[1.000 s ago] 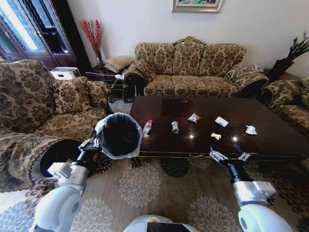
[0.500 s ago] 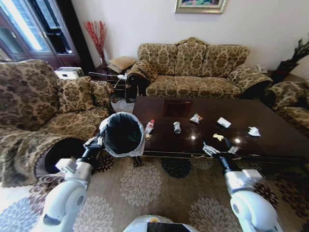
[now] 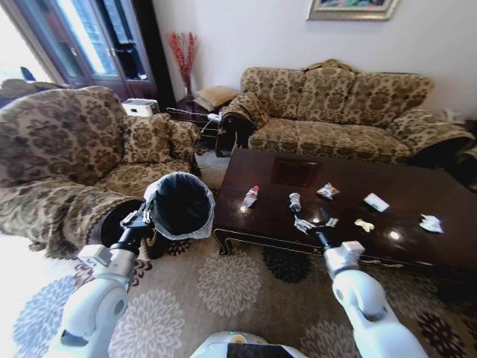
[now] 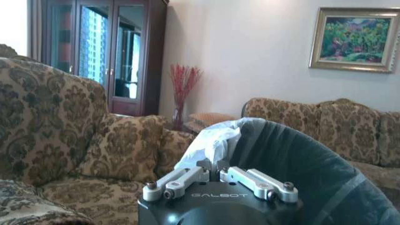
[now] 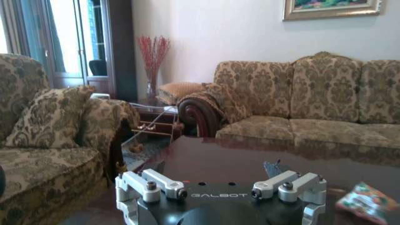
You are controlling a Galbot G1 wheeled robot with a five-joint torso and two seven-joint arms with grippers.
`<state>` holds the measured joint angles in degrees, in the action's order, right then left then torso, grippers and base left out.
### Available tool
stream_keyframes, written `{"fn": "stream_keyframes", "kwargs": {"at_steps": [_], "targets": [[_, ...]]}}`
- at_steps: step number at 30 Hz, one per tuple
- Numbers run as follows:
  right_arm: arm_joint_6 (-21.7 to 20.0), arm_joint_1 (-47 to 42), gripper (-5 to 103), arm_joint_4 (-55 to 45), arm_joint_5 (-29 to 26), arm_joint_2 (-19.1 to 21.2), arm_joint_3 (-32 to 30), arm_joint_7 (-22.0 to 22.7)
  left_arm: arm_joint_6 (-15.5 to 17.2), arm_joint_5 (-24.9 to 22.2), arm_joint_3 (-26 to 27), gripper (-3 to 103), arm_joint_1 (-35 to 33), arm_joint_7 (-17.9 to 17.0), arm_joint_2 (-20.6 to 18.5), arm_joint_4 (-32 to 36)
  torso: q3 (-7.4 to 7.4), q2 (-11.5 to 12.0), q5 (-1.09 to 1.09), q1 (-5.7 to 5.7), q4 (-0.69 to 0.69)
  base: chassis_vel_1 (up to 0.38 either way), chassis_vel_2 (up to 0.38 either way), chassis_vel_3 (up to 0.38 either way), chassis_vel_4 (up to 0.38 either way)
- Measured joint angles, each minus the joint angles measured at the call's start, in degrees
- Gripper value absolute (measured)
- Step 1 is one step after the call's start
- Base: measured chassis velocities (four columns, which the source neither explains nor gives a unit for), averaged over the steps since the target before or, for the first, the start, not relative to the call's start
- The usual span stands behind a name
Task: Move to the front of the table and place the trash on the table into the trash bin.
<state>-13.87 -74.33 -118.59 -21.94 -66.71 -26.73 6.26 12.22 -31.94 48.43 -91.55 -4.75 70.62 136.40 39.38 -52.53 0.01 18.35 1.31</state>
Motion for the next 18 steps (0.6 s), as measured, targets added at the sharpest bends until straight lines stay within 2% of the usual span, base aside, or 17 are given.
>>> {"fn": "stream_keyframes", "kwargs": {"at_steps": [9,18], "targets": [[0.5,3.7,100,2.1,0.0,-0.7,2.9,-0.7,-1.0,-0.2,0.6,3,-0.8,0.5,-1.5,-0.1,-0.01,0.0,-0.01,-0.02,-0.03,-0.01,0.015,0.013,-0.012],[0.5,3.5,100,2.1,0.7,0.1,4.1,-1.0,-1.0,-0.2,0.4,3,-0.2,0.5,-1.1,-0.3,-0.01,0.0,0.0,-0.01,-0.02,-0.142,0.161,0.154,-0.135]]}}
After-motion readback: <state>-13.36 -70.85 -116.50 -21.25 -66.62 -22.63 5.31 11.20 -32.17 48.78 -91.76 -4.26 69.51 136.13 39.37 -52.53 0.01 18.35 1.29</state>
